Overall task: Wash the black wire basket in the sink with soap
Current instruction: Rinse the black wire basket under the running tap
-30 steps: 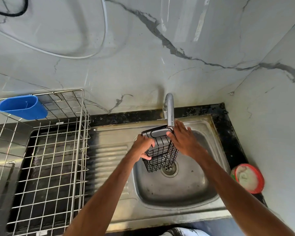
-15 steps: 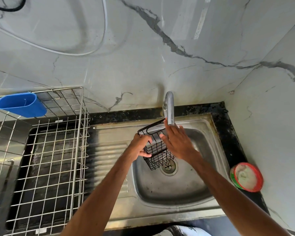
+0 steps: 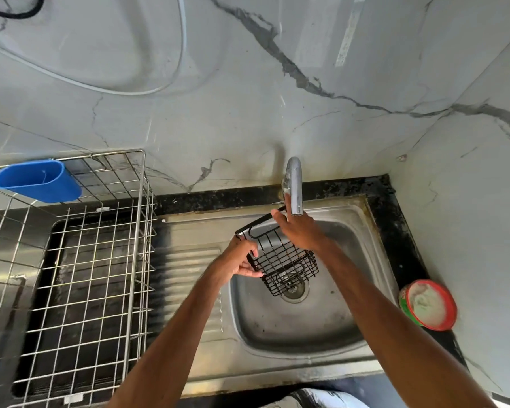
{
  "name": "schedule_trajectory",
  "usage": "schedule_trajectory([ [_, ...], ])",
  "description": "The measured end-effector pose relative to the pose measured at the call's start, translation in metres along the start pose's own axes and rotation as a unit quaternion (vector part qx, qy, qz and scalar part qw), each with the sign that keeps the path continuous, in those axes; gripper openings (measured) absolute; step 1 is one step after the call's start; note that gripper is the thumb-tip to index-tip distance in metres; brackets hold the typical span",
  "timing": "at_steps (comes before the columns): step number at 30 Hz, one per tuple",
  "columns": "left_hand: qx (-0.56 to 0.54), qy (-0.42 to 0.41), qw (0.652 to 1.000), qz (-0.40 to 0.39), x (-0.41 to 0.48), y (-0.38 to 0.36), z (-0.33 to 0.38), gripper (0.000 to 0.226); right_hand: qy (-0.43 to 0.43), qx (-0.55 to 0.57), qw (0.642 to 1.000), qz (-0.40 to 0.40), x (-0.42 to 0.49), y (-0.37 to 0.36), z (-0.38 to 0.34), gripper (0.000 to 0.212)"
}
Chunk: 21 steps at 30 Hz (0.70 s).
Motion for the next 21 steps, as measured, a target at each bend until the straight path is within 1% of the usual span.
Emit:
schedule_trajectory([
  [1, -0.002, -0.003, 1.0, -0.003, -0.001, 0.001, 0.0, 0.038, -0.02, 0.05, 0.999, -0.008, 0.003, 0.003, 0.0, 0.073],
  [3, -0.01, -0.008, 1.0, -0.007, 0.0, 0.003, -0.002, 0.04, -0.032, 0.137, 0.99, -0.025, 0.009, 0.007, 0.001, 0.069],
  [5, -0.019, -0.009, 1.0, -0.008, 0.001, 0.004, -0.005, 0.035, -0.06, 0.233, 0.969, -0.05, 0.007, 0.004, 0.007, 0.062],
  [6, -0.027, -0.006, 1.0, -0.006, 0.001, 0.004, -0.008, 0.03, -0.078, 0.263, 0.96, -0.062, 0.006, 0.0, 0.014, 0.059],
  [7, -0.034, -0.001, 0.999, -0.001, 0.002, 0.005, -0.01, 0.025, -0.097, 0.275, 0.954, -0.061, 0.005, -0.003, 0.023, 0.058],
  [10, -0.061, 0.006, 0.998, 0.013, 0.006, 0.005, -0.018, 0.017, -0.128, 0.288, 0.948, -0.049, -0.008, -0.006, 0.035, 0.065],
  [12, -0.083, 0.018, 0.996, 0.024, 0.009, 0.005, -0.021, 0.015, -0.101, 0.276, 0.955, -0.027, -0.02, -0.008, 0.026, 0.063],
  [14, -0.105, 0.027, 0.993, 0.034, 0.01, 0.006, -0.02, 0.016, -0.017, 0.232, 0.972, -0.016, -0.033, -0.013, 0.01, 0.061],
  [16, -0.132, 0.032, 0.99, 0.04, 0.012, 0.009, -0.019, 0.022, 0.053, 0.207, 0.977, 0.008, -0.044, -0.016, -0.001, 0.057],
  [18, -0.151, 0.029, 0.987, 0.037, 0.011, 0.012, -0.017, 0.025, 0.086, 0.202, 0.975, 0.017, -0.04, -0.016, 0.001, 0.058],
  [20, -0.152, 0.018, 0.988, 0.022, 0.011, 0.017, -0.016, 0.024, 0.105, 0.214, 0.971, 0.008, -0.031, -0.018, 0.01, 0.06],
  [21, -0.151, 0.012, 0.988, 0.014, 0.009, 0.019, -0.017, 0.022, 0.101, 0.215, 0.971, -0.001, -0.027, -0.017, 0.015, 0.064],
])
Point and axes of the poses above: each hand's wrist, its own x-axis towards the middle knuckle, its own y-axis out of the back of the hand, z = x × y, the point moved 5 cm from there along x, towards the middle knuckle, and after that the axes turned 12 degrees about x, right-handed, at the moved point
